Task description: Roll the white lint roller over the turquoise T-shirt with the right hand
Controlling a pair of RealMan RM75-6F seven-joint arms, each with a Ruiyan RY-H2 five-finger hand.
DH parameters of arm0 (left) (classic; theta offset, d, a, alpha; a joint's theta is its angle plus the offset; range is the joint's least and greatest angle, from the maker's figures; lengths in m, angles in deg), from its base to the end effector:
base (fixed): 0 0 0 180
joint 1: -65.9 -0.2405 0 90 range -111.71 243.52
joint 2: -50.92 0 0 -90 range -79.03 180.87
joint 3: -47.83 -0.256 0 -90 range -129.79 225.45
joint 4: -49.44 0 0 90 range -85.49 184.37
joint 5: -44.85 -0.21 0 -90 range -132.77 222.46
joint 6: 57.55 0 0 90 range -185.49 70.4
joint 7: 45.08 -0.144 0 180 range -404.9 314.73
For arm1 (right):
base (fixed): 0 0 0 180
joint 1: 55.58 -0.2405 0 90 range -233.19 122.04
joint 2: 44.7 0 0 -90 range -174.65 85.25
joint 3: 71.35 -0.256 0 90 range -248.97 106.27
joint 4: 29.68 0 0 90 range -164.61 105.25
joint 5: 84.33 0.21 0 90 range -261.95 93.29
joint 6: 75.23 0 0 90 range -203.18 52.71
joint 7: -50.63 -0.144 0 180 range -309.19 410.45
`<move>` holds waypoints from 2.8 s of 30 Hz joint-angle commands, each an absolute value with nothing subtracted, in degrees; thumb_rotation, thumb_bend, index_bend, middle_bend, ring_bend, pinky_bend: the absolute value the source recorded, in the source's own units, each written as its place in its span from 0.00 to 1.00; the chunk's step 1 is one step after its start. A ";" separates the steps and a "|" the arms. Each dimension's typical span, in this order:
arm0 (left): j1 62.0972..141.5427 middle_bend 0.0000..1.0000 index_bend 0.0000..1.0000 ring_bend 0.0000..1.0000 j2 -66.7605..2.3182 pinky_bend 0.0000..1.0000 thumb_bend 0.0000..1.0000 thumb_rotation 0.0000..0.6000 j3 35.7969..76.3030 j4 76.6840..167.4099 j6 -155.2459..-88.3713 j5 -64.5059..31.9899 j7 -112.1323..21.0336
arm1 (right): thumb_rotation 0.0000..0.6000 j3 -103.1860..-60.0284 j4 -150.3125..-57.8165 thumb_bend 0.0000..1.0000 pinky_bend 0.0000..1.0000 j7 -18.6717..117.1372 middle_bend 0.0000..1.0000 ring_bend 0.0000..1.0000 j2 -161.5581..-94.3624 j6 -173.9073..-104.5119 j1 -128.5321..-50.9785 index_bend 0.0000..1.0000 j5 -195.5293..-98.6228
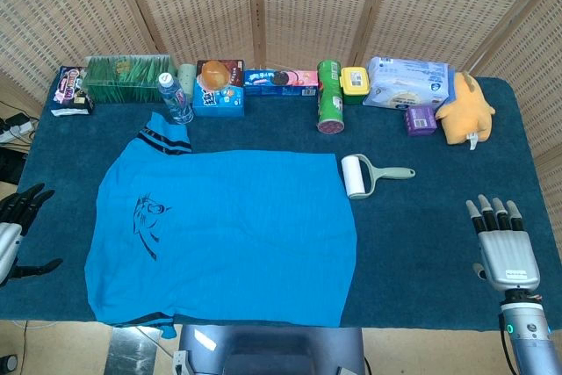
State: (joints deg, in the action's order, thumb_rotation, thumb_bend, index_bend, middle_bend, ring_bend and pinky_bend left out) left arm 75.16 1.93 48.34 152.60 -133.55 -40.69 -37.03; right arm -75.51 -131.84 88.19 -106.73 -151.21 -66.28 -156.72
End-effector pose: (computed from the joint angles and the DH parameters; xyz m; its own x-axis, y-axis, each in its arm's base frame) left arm -0.2895 0.1905 0.1980 0.3416 0.1671 0.9249 0.9397 -0.0442 -0.3391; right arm -0.2949 -0.2092 0.1456 0.7680 -0.1642 0.6191 -0.6259 0.0125 0.7798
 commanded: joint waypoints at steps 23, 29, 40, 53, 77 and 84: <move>71.43 0.00 0.00 0.00 1.97 0.02 0.09 1.00 46.55 155.31 -137.75 -41.15 -37.98 | 1.00 -84.56 -119.64 0.00 0.04 70.71 0.03 0.00 -109.15 -124.93 -86.89 0.05 -153.25; 70.43 0.00 0.00 0.00 2.12 0.02 0.09 1.00 46.14 156.21 -138.56 -40.82 -38.77 | 1.00 -84.51 -112.28 0.00 0.06 64.67 0.03 0.00 -113.24 -118.80 -90.95 0.05 -152.88; 69.25 0.00 0.00 0.00 3.03 0.02 0.09 1.00 45.97 157.88 -139.44 -39.77 -40.08 | 1.00 -81.92 -99.03 0.00 0.08 58.31 0.06 0.00 -120.78 -112.67 -95.77 0.05 -155.97; 68.63 0.00 0.00 0.00 4.34 0.02 0.09 1.00 46.21 158.02 -139.33 -38.26 -39.38 | 1.00 -79.75 -89.45 0.00 0.11 53.51 0.10 0.02 -126.59 -109.14 -98.94 0.05 -158.12; 68.10 0.00 0.00 0.00 5.71 0.02 0.09 1.00 46.78 156.98 -138.53 -36.33 -36.61 | 1.00 -78.44 -82.26 0.09 0.19 51.51 0.38 0.12 -133.11 -109.49 -101.18 0.39 -158.73; 67.80 0.00 0.00 0.00 5.59 0.02 0.09 1.00 46.81 156.77 -138.72 -36.41 -36.20 | 1.00 -78.38 -80.75 0.21 0.21 50.50 0.42 0.14 -134.24 -110.59 -101.04 0.44 -158.98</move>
